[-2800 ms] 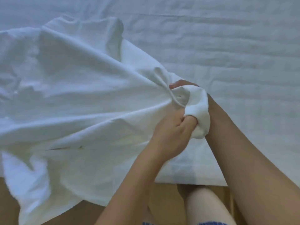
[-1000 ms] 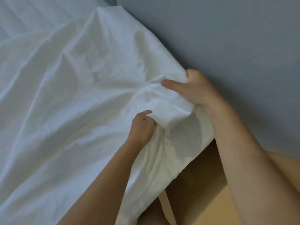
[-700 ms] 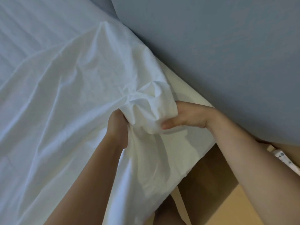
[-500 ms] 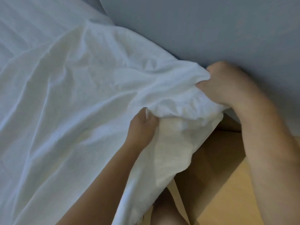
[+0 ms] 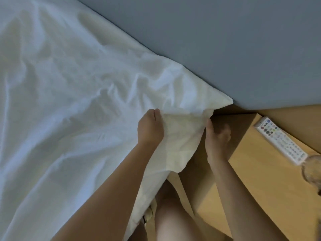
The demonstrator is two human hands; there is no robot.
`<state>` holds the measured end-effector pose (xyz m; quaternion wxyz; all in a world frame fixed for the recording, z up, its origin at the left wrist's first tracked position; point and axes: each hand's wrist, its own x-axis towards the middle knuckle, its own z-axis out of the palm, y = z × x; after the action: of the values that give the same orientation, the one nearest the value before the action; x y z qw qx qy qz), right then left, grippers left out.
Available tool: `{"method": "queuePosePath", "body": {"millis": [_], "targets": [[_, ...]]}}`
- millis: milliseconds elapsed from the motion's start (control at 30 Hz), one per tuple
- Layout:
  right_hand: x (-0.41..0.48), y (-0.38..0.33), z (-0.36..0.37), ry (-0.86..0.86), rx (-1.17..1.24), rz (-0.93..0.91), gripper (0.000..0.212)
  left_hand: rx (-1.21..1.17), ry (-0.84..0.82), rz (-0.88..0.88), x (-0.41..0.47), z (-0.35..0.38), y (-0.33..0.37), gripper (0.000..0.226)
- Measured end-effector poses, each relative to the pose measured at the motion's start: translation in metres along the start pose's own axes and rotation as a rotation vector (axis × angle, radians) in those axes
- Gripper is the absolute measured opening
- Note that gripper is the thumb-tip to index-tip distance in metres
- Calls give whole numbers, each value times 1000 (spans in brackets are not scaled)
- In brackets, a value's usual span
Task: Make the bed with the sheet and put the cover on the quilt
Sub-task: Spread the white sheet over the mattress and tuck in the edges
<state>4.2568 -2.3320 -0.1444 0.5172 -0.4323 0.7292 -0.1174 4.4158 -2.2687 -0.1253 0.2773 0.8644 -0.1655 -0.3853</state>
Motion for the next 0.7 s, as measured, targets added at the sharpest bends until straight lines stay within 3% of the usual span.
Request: {"method": "queuePosePath", "body": {"millis": [67, 133, 233, 333, 400, 500, 567, 633, 700], "targets": [[-9, 11, 12, -275, 171, 202, 82, -86, 13, -59, 2, -3, 6, 40], [-19, 12, 21, -339, 103, 198, 57, -114, 6, -71, 1, -5, 10, 36], [-19, -17, 6, -201, 205, 141, 23, 45, -71, 87, -15, 2, 9, 19], [1, -35, -19, 173, 385, 29, 23, 391, -70, 484, -41, 10, -11, 51], [-2, -23, -17, 168, 240, 8, 30, 590, -121, 648, -63, 15, -33, 68], [-24, 13, -5, -198, 321, 287, 41, 791, -378, 528, -101, 24, -66, 81], [-41, 43, -2, -347, 346, 428, 27, 835, -496, 357, -120, 29, -87, 80], [-52, 66, 1, -363, 208, 437, 12, 887, -487, 273, -129, 32, -107, 74], [-55, 74, 1, -270, 170, 368, 11, 908, -462, 271, -134, 33, -115, 67]]}}
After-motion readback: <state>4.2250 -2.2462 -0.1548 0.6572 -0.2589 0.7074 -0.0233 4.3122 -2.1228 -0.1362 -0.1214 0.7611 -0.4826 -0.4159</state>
